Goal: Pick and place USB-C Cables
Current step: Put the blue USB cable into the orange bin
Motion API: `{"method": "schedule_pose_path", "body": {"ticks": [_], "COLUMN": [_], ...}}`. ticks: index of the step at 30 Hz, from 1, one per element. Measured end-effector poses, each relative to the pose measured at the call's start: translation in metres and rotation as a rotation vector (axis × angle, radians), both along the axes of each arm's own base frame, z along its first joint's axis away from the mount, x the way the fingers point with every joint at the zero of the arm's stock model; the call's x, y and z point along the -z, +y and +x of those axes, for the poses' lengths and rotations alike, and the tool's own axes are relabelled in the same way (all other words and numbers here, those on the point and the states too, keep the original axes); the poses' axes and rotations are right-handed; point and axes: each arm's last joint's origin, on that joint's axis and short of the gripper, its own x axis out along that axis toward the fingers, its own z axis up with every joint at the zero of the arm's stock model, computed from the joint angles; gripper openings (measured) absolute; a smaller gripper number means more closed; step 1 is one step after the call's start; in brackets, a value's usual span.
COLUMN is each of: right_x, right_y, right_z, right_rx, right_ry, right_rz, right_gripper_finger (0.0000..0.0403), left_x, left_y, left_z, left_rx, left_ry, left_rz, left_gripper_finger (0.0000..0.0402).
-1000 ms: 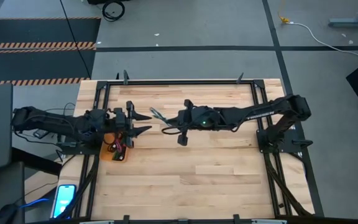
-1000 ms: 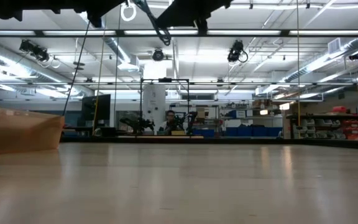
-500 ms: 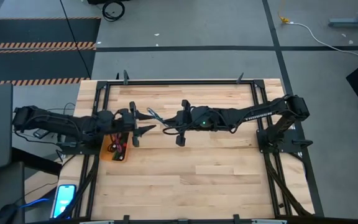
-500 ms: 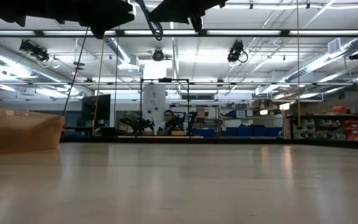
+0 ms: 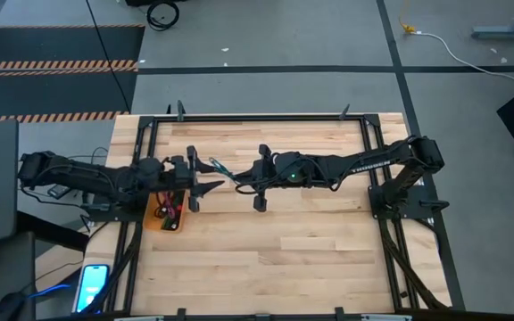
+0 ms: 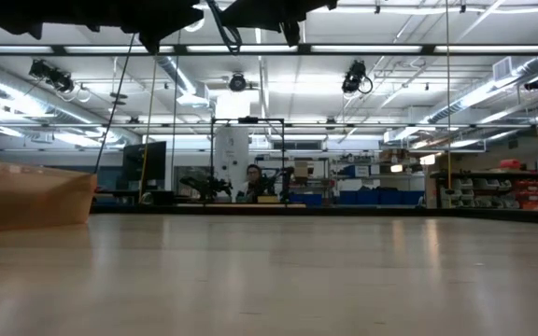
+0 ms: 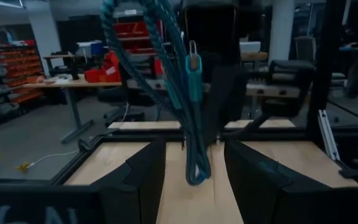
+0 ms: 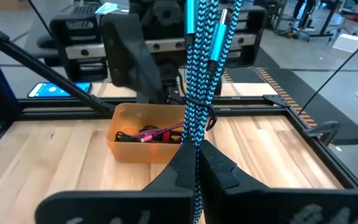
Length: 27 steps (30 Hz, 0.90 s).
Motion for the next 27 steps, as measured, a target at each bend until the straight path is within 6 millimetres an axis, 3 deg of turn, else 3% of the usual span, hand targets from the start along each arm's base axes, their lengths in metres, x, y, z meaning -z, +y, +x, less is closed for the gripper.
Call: {"method": "schedule_pose_path", "body": {"ticks": [12, 27], "right_x": [0.0, 0.002], "right_y": [0.001, 0.002], "right_z": [0.0, 0.0], "right_rx": [-0.017, -0.055], "right_ry": [0.003, 0.016], "right_rz": [0.004, 0.014], "right_gripper_finger": [0.0005, 0.0005], "left_x": [-0.007, 0.005], "left_y": [0.003, 0.004], "left_z": [-0.001, 0.024], "left_rx": [-0.012, 0.023], "left_ry": [-0.078, -0.113], "left_rz": [-0.008, -0.028], "left_gripper_finger": [0.0172, 0.0172]}}
